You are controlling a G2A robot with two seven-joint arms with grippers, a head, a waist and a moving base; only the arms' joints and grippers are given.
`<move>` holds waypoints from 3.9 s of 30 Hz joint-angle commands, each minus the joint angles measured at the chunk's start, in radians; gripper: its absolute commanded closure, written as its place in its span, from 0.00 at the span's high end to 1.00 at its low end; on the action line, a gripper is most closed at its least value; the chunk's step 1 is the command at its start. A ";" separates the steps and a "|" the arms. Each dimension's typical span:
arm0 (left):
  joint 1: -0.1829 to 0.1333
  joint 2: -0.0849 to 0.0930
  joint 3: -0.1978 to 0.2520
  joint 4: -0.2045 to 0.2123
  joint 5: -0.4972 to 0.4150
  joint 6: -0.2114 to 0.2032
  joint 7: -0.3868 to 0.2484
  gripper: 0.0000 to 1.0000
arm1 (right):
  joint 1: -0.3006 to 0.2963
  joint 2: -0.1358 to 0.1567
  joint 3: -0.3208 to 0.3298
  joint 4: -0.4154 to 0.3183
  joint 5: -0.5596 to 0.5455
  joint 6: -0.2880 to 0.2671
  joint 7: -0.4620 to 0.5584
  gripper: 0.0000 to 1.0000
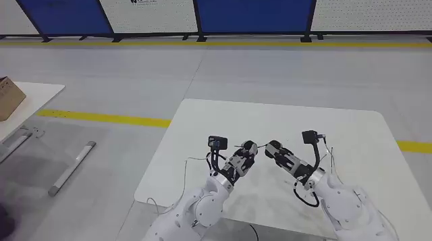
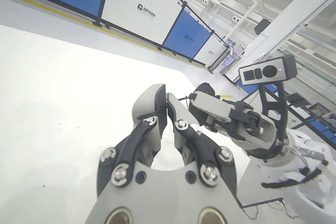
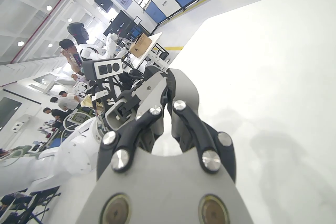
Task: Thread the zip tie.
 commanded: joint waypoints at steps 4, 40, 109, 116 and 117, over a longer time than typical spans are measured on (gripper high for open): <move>0.010 0.003 -0.009 -0.013 -0.007 -0.019 -0.012 0.00 | 0.001 0.001 -0.005 -0.002 -0.016 0.012 0.014 0.00; 0.026 0.002 -0.041 -0.032 -0.045 -0.010 0.002 0.02 | -0.014 0.005 0.027 0.010 -0.031 0.013 -0.021 0.00; 0.037 -0.022 -0.129 -0.095 -0.650 0.029 -0.112 0.00 | 0.000 0.010 -0.010 0.086 -0.363 -0.057 -0.158 1.00; 0.037 -0.023 -0.116 -0.092 -0.637 0.023 -0.117 0.00 | 0.000 0.003 -0.011 0.092 -0.281 -0.038 -0.169 1.00; 0.038 -0.023 -0.116 -0.093 -0.636 0.021 -0.115 0.00 | 0.004 0.001 -0.013 0.093 -0.274 -0.034 -0.179 1.00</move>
